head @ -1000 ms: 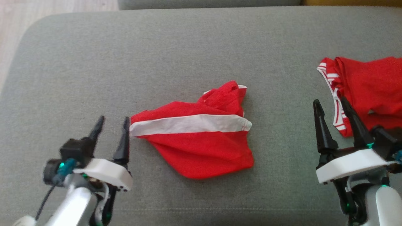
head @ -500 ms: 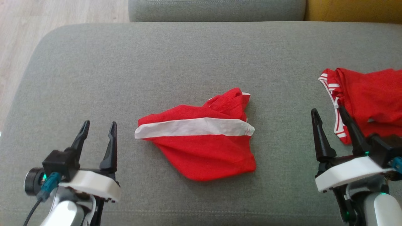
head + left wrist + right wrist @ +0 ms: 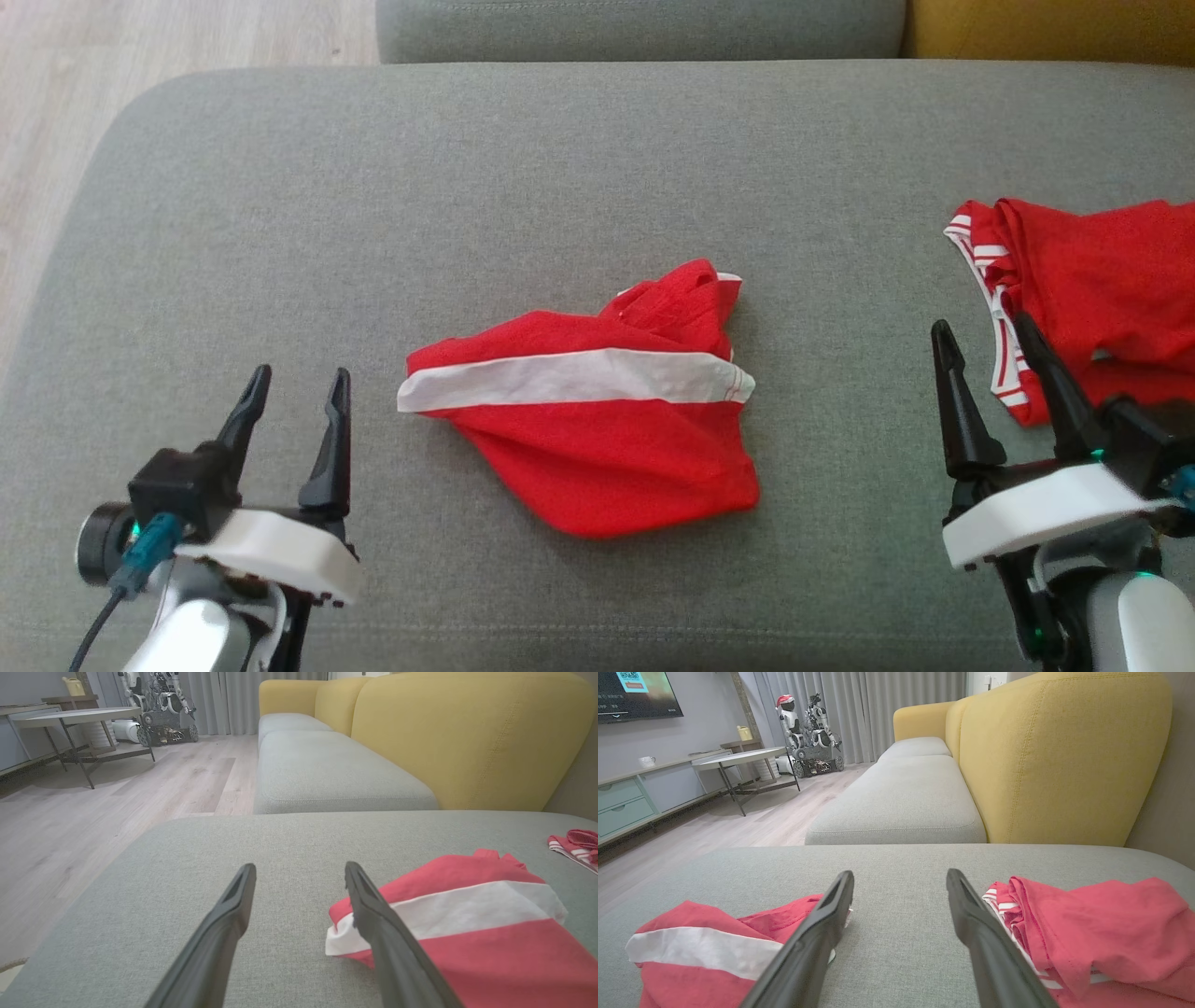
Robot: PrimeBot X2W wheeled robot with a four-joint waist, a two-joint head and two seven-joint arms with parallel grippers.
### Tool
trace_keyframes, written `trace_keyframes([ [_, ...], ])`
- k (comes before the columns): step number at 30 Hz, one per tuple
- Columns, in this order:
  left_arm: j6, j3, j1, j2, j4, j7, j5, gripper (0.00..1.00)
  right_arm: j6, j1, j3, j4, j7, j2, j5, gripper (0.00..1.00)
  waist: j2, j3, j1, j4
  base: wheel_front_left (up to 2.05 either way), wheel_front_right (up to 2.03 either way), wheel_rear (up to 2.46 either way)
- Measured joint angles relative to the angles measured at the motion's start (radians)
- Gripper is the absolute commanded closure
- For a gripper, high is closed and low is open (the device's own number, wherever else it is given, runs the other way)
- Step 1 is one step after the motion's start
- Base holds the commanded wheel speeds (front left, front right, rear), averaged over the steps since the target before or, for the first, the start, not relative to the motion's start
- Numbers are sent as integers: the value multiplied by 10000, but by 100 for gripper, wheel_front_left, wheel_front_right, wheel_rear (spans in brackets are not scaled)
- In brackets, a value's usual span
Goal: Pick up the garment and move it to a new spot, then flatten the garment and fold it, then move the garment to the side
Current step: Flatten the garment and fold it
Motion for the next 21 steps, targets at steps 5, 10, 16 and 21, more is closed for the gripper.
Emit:
trace_keyframes([
  [5,-337,-251,-81,-17,199,242,-171,0,0,-1,-6,-35,2,0,56,0,0,112,0,-7,0,0,0],
  [10,-1122,-654,-771,-274,1183,679,-573,0,0,-37,46,-54,2,0,84,0,0,387,0,-62,0,0,0],
  [16,-2013,-874,-1416,-598,2865,882,-1097,0,0,-116,63,25,-2,0,205,0,0,709,0,-277,0,0,0],
  [21,-2359,-874,-1648,-782,3616,821,-1336,0,0,-220,46,88,-15,0,263,0,0,887,0,-395,0,0,0],
])
